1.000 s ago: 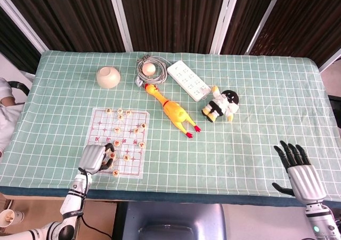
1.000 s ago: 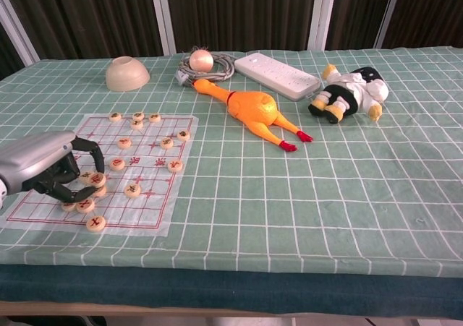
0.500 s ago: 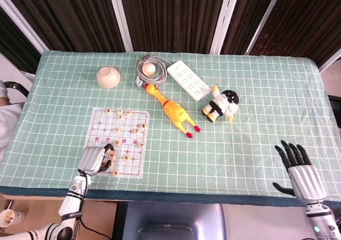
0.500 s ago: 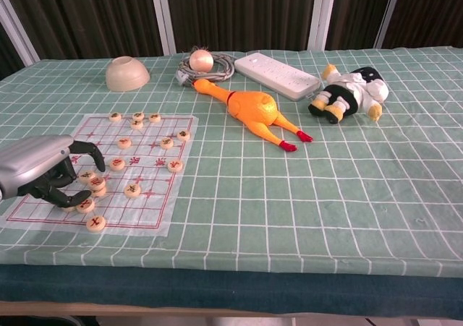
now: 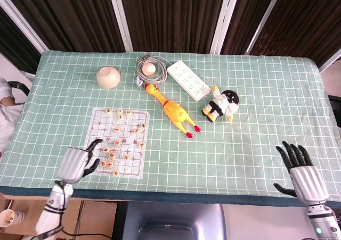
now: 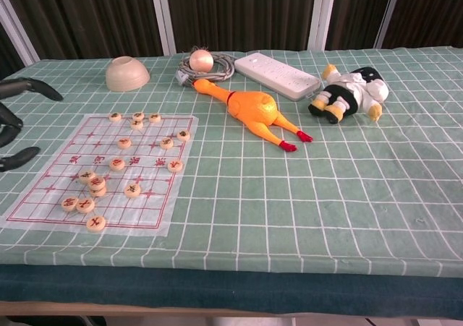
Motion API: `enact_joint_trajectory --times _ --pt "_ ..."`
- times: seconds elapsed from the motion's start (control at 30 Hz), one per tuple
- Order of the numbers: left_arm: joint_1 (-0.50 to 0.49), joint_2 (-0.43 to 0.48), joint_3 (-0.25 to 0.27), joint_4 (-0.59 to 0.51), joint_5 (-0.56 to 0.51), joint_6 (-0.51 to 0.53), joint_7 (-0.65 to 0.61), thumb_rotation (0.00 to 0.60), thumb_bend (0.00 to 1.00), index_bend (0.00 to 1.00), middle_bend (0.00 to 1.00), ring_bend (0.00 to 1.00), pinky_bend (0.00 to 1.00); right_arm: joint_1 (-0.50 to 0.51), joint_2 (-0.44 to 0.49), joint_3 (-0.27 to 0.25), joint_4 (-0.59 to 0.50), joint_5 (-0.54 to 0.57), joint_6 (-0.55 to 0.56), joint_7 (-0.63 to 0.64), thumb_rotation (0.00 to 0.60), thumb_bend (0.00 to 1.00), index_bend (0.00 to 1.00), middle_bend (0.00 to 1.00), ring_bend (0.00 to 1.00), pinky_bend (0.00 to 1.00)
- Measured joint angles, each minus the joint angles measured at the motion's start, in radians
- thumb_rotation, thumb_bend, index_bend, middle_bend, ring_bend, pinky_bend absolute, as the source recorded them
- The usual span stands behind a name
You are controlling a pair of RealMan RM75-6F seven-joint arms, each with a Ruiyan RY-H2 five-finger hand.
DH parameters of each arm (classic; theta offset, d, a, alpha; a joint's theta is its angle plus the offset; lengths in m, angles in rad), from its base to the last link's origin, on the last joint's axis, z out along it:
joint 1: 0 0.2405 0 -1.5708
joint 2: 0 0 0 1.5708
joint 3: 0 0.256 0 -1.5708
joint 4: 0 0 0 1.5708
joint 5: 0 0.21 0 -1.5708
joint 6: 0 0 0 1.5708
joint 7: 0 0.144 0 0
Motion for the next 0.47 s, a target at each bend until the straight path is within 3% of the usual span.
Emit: enact_joint_trajectory --times 0.1,0.2,0.37,0.47 --pt "0.056 0.100 0.049 -0.003 0.029 0.049 -0.098 0.600 0.34 0.00 0.04 0.05 0.20 -0.001 0.001 -0.002 -0.004 0.003 -0.004 -0.012 0.600 0.11 0.00 0.00 0.00 0.00" --pt "0.101 0.146 0.083 0.021 0.036 0.082 -0.249 0.600 0.37 0.00 0.00 0.00 0.10 -0.003 0.000 -0.002 -0.006 0.000 0.000 -0.019 0.600 0.11 0.00 0.00 0.00 0.00" --pt "0.151 0.200 0.111 0.082 0.066 0.141 -0.479 0.600 0.37 0.00 0.00 0.00 0.06 -0.008 -0.003 -0.004 -0.007 -0.008 0.011 -0.026 0.600 0.11 0.00 0.00 0.00 0.00" --pt "0.164 0.208 0.116 0.107 0.077 0.144 -0.501 0.600 0.37 0.00 0.00 0.00 0.06 -0.012 -0.002 -0.006 -0.005 -0.012 0.018 -0.019 0.600 0.11 0.00 0.00 0.00 0.00"
